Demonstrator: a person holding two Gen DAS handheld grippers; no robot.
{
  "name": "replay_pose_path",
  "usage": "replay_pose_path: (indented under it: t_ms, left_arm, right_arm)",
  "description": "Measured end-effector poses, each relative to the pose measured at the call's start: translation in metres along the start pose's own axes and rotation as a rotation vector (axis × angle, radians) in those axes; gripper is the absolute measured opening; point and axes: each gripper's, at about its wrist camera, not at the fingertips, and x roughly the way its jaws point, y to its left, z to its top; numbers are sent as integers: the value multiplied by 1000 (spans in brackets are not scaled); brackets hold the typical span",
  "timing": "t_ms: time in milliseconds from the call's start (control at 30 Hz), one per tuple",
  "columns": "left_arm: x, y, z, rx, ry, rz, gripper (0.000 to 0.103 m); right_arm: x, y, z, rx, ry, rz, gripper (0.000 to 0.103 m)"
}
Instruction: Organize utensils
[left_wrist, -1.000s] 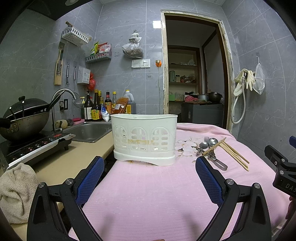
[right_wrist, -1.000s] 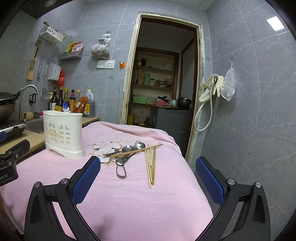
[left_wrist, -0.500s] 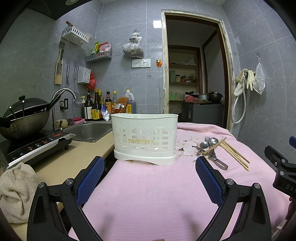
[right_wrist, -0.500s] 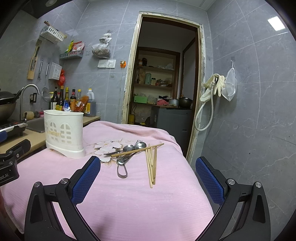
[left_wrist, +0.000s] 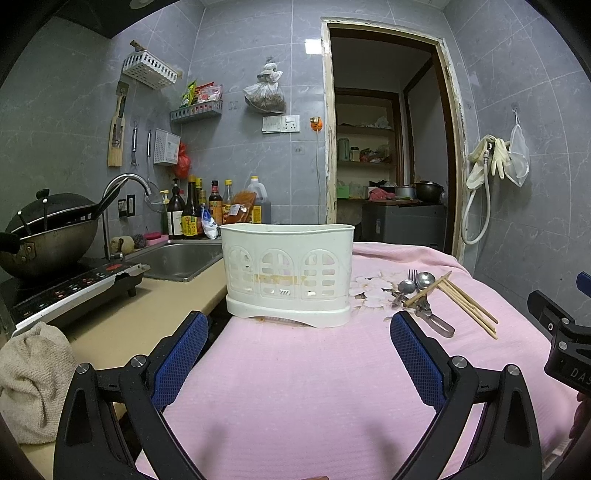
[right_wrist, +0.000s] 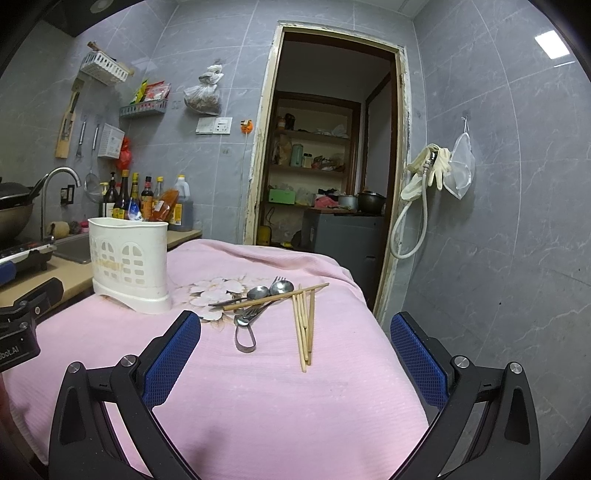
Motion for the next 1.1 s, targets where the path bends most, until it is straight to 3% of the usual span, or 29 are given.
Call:
replay_pose_path:
  t_ms: [333, 567, 667, 900, 1100]
  left_arm:
    - [1, -3, -4, 3, 4, -2, 97]
    - [12, -18, 14, 62, -17, -19, 97]
    - [22, -30, 24, 107, -5, -57, 97]
    - [59, -70, 47, 219, 72, -192, 97]
    - [104, -103, 58, 275, 178, -285, 97]
  right_arm:
    - [1, -4, -1, 9, 19, 11, 103]
    - [10, -18, 8, 17, 17, 15, 103]
    - [19, -33, 15, 37, 34, 40, 103]
    - [71, -89, 32, 117, 164, 153, 103]
    - [120, -118, 37, 128, 297, 142, 103]
